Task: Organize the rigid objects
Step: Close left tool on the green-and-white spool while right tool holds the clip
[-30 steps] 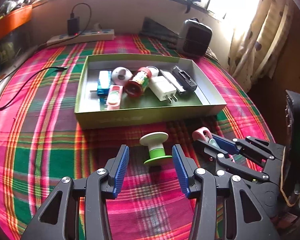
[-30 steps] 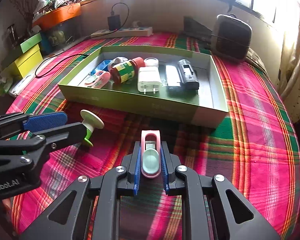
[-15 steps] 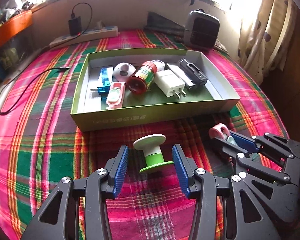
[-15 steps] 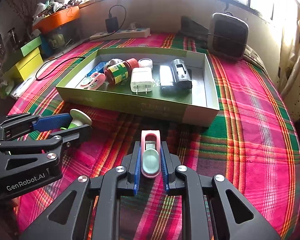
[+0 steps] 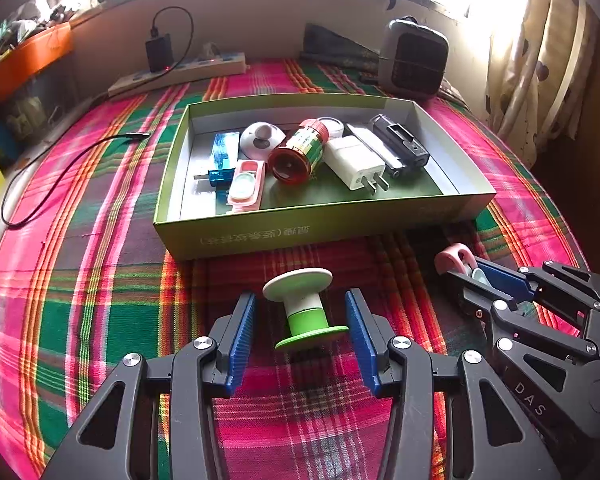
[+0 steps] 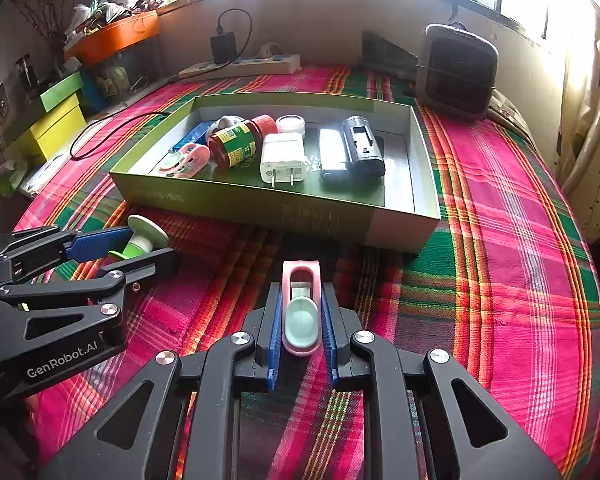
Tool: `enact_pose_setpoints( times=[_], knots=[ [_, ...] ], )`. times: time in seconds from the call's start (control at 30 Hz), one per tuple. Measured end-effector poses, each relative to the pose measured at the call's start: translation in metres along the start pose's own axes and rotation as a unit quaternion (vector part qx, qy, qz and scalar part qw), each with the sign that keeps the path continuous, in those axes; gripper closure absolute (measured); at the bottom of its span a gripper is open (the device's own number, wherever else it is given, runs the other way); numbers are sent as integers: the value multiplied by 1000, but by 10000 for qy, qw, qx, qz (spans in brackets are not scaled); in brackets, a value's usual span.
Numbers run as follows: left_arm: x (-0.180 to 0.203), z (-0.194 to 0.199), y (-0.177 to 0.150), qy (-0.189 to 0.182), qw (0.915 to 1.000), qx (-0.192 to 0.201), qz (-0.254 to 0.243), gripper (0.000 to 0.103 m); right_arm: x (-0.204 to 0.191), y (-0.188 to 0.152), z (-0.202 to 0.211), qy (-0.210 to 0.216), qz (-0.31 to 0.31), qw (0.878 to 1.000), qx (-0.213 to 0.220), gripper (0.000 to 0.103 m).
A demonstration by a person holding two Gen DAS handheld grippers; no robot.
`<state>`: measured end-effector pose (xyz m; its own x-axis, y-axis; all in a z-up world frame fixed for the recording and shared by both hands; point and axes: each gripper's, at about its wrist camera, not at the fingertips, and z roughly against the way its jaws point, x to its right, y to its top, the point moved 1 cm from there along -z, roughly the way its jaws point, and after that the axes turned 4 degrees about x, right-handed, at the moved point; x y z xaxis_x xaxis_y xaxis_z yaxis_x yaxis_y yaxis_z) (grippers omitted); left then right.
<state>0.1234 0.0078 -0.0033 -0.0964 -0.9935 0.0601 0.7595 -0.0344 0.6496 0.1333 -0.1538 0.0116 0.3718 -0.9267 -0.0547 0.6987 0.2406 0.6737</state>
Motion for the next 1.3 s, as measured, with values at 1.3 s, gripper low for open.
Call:
enact_pose_setpoints(
  times=[1.3],
  knots=[
    [-3, 9, 1, -156, 9997, 150, 70, 65, 0, 0, 4, 89, -12, 9999, 112, 84]
  ],
)
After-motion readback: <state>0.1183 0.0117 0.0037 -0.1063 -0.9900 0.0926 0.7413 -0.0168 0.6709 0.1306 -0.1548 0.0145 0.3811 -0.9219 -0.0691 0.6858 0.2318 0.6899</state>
